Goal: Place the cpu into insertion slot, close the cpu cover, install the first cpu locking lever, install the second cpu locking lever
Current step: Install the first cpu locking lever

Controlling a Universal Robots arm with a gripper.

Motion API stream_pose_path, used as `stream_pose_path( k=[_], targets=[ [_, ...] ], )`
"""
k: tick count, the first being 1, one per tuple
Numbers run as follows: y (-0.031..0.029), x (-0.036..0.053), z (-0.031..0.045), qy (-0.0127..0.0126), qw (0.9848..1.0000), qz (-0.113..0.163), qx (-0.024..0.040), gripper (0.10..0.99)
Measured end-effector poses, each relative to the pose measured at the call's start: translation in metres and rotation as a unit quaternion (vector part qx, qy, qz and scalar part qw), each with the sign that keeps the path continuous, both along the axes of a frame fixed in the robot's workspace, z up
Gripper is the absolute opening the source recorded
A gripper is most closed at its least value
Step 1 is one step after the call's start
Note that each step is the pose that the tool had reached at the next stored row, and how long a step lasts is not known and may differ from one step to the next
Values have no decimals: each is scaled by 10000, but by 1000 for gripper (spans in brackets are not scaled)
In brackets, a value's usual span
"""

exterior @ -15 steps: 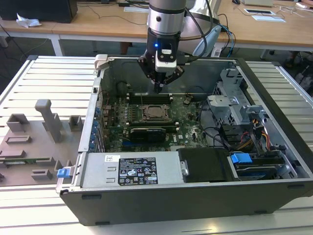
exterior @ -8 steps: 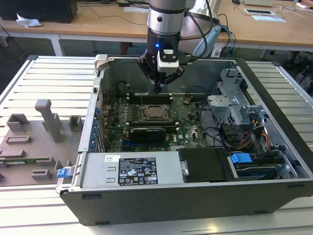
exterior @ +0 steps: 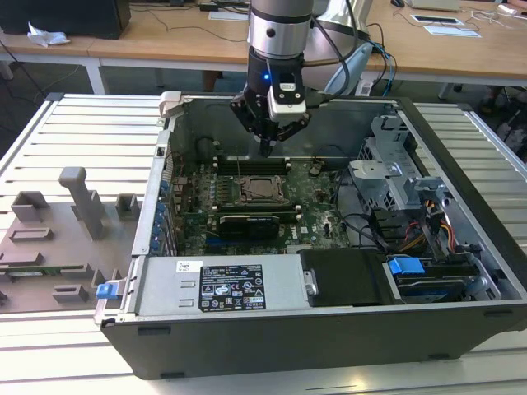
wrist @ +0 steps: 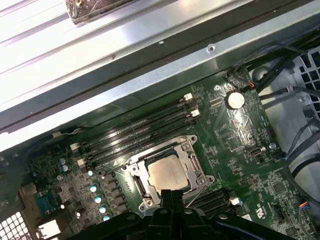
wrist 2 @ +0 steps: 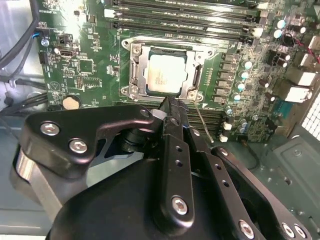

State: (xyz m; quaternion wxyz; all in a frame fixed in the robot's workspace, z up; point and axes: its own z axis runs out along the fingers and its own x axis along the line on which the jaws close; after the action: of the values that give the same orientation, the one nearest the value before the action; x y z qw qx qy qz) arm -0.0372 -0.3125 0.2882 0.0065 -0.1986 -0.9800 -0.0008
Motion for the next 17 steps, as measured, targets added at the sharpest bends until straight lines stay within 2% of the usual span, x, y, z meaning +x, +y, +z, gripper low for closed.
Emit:
stream_pose_path(
  k=[8,14,16,17],
  targets=[
    [0,0,0,0,9993,366,0,106],
    [0,0,0,0,9981,622,0,106],
    [0,0,0,0,9972,751,0,106],
    [0,0,0,0,9962,873,0,106]
  ],
)
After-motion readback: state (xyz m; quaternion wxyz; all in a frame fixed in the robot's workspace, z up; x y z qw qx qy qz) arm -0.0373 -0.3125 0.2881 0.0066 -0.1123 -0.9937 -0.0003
